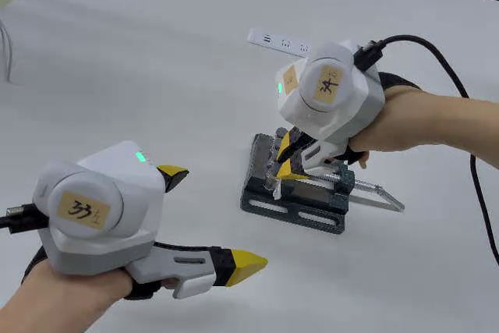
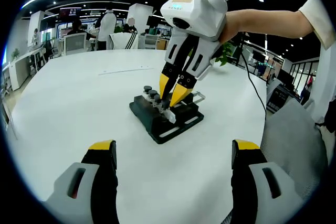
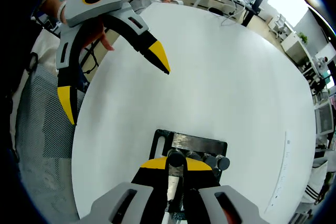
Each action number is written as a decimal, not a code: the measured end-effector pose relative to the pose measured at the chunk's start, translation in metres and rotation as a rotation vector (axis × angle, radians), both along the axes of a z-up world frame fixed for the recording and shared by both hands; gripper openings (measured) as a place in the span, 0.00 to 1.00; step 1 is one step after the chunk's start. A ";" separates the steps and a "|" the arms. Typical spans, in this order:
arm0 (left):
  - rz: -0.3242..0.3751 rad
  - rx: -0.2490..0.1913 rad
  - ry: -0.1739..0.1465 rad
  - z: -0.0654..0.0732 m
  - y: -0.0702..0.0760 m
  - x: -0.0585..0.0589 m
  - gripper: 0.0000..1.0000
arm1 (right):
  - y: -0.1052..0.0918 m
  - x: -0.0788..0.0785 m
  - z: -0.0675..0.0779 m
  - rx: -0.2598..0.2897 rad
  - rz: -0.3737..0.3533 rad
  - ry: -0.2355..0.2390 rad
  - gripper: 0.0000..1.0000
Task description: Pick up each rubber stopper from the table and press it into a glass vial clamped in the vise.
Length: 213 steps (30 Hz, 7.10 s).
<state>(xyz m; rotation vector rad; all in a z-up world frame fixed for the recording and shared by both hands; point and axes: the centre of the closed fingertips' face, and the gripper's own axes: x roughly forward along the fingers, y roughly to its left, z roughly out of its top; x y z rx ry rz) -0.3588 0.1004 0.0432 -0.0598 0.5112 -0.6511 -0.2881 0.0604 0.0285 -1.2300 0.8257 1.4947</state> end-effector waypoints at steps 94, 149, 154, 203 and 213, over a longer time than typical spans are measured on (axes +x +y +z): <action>-0.004 -0.004 0.009 -0.001 0.008 0.007 0.87 | 0.000 0.000 0.016 0.017 -0.126 0.137 0.02; 0.006 -0.050 0.057 -0.025 0.002 0.012 0.87 | 0.005 -0.004 -0.006 -0.150 -0.128 0.202 0.00; 0.011 -0.051 0.057 -0.025 0.001 0.012 0.87 | 0.005 -0.004 -0.006 -0.176 -0.083 0.195 0.00; -0.023 0.002 -0.014 0.015 0.000 0.020 0.86 | 0.004 -0.003 -0.002 -0.112 -0.099 0.221 0.00; -0.029 0.025 -0.022 0.018 0.004 0.022 0.87 | 0.003 -0.001 0.000 -0.001 -0.119 0.213 0.00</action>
